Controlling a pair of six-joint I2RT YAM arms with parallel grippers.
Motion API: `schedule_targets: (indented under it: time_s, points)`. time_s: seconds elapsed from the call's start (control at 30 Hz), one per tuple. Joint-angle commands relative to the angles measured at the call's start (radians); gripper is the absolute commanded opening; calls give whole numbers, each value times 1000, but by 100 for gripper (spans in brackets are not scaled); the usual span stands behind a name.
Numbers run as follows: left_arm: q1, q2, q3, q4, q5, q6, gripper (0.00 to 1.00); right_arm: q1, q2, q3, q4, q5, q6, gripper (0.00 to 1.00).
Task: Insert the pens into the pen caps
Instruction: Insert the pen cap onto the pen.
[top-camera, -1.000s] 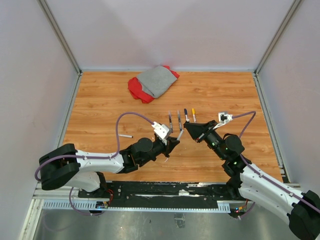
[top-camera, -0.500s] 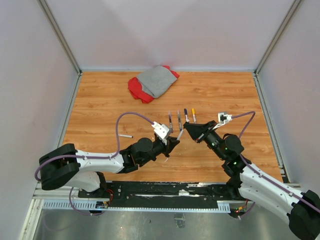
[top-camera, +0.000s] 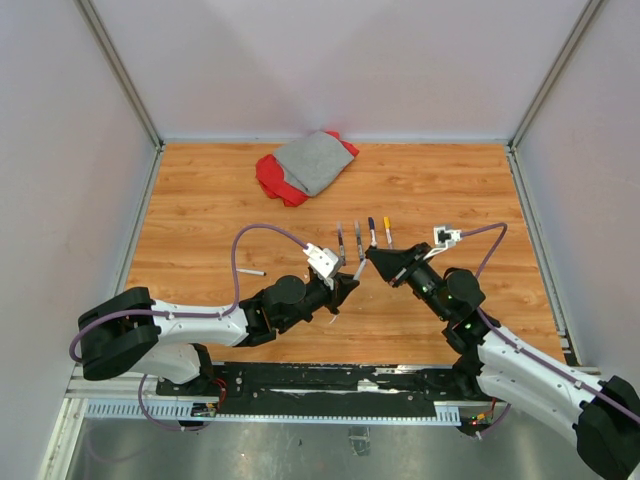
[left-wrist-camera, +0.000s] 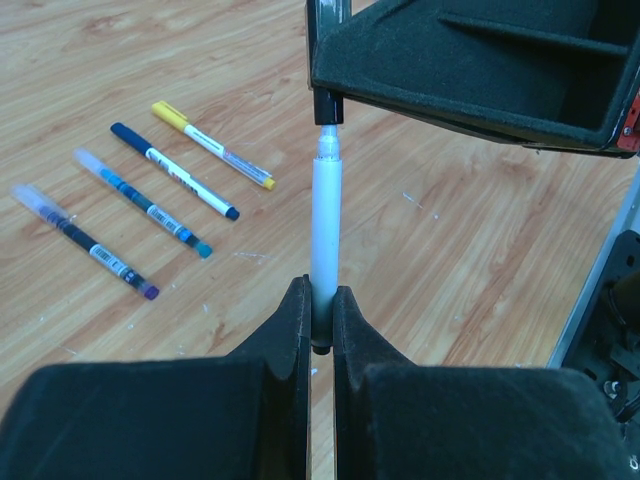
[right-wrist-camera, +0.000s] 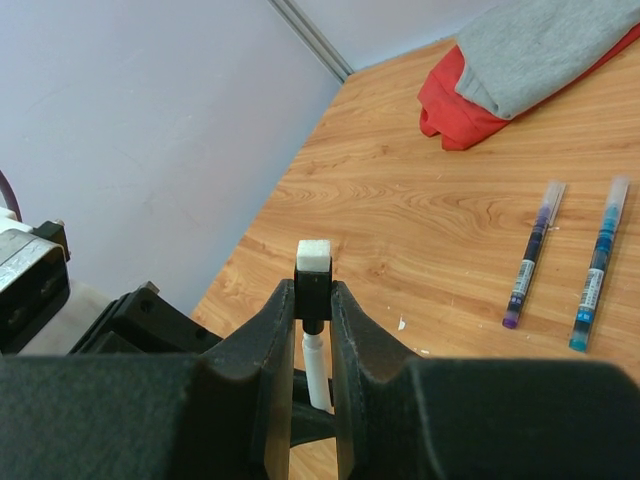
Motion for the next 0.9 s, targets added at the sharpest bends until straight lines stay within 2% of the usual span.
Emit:
schedule_targets:
  time_s: [0.0, 0.57, 0.87]
  points:
    - [-11, 4, 32, 29, -20, 20, 1, -9, -2, -26, 55, -26, 16, 1]
    - [-11, 4, 34, 26, -28, 23, 0, -3, 34, -59, 101, -41, 38, 1]
    - [-11, -1, 32, 23, -39, 20, 1, 40, 52, -74, 114, -12, 5, 1]
